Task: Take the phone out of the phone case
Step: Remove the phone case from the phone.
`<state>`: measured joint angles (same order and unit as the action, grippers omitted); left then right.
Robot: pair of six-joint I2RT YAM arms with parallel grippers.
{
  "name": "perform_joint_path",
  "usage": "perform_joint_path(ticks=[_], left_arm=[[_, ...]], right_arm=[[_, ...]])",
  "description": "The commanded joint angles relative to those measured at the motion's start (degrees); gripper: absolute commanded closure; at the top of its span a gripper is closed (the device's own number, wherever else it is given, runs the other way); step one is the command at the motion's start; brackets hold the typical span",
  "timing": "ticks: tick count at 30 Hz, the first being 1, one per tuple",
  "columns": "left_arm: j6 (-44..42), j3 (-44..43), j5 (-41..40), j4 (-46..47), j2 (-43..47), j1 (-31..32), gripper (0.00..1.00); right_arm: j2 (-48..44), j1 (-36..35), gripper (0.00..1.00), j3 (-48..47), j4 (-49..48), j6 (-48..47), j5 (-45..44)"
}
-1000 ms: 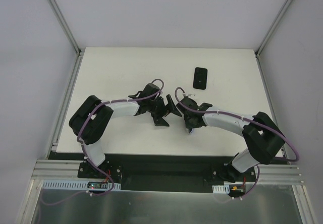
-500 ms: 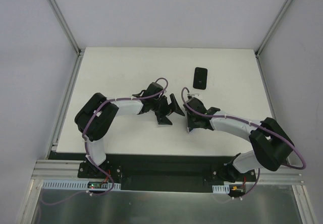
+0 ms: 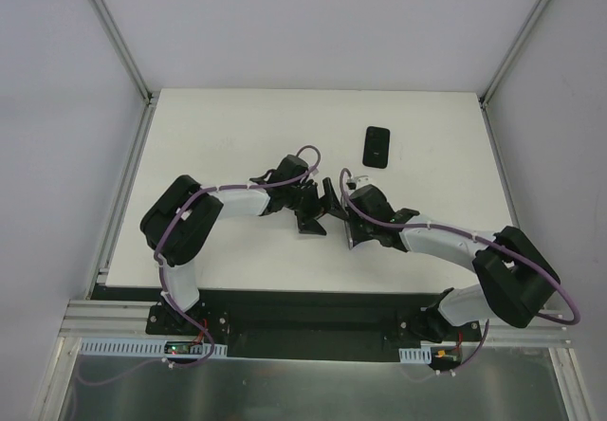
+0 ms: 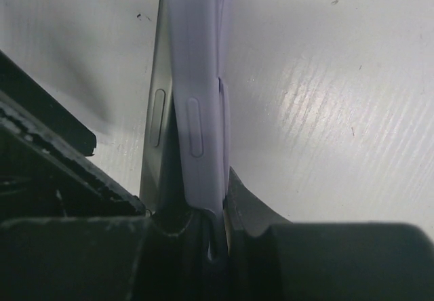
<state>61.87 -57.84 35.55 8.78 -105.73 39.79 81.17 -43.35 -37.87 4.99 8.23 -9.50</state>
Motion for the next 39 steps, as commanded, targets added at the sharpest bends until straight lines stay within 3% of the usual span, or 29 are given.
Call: perform_joint_path(ticks=[1,11,23,32,36,39], left_arm=[[-1.5,-0.1,-0.6,1.2,3.5,0.6,0.13],[-4.5,-4.7,-10.1,-10.4,3.8,2.4,0.14],[1.2,-4.3,-15.7,-11.6,5.5,4.3,0.16],[2.8,10.1,-16.3,-9.7,13.7,4.4,0.17],[1.8,17.4,-16.7,-1.3,19.8,4.6,0.19],[-4.0,20.3,-18.1,4.1,23.3,6.3,0.19]], right_arm=[[3.7,-0.9,0.99,2.4,1.6,-1.2,6.2],[4.1,-1.7,0.99,-1.0,5.5,-0.8,3.6],[6.2,-2.9,0.99,-4.5,9.4,3.1,2.6],[9.9,-2.9,0.99,-9.7,19.9,17.6,2.1],[10.9,-2.9,0.99,-10.8,21.6,19.5,3.6],[11.4,-2.5,0.99,-12.4,23.2,20.2,5.1]])
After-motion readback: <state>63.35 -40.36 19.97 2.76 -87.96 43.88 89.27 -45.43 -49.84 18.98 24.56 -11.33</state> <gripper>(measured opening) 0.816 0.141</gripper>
